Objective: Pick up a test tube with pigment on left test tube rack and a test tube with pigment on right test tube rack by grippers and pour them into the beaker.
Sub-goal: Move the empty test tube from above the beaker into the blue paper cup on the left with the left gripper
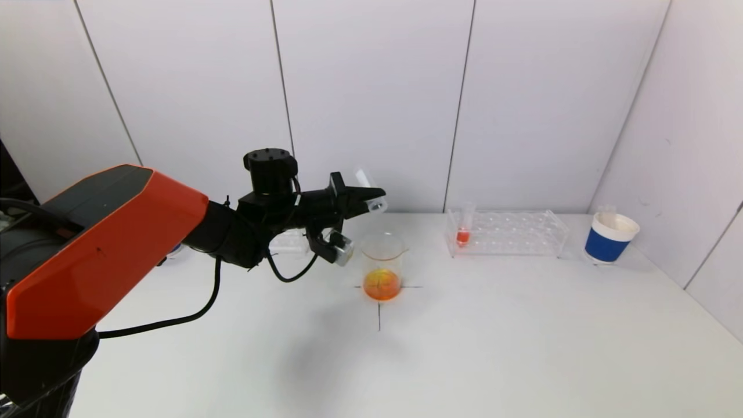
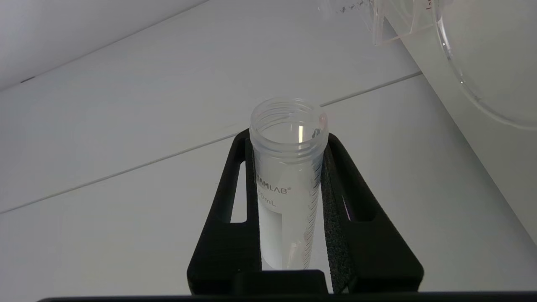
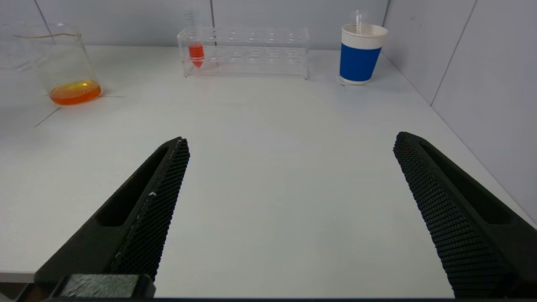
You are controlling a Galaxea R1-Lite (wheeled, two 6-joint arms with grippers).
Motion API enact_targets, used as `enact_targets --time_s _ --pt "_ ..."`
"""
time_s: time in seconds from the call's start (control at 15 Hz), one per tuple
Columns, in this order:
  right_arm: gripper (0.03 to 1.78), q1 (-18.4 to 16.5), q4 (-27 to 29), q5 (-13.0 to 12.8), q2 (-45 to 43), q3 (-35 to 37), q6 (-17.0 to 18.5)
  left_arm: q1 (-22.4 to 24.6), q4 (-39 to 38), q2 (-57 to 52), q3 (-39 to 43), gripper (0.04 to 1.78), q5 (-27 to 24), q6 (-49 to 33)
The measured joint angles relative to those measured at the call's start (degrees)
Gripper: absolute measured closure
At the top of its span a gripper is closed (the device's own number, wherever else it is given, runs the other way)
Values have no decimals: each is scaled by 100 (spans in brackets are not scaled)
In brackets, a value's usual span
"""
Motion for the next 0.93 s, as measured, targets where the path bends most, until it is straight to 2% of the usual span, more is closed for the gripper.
enact_targets --time_s 0.6,0.8,0.93 --pt "4 0 0 0 0 0 -2 -17 -18 26 38 138 74 -206" --pt "4 0 0 0 0 0 -2 -41 -330 13 44 138 144 -989" --pt "4 0 0 0 0 0 0 -57 -763 -27 44 138 427 -1640"
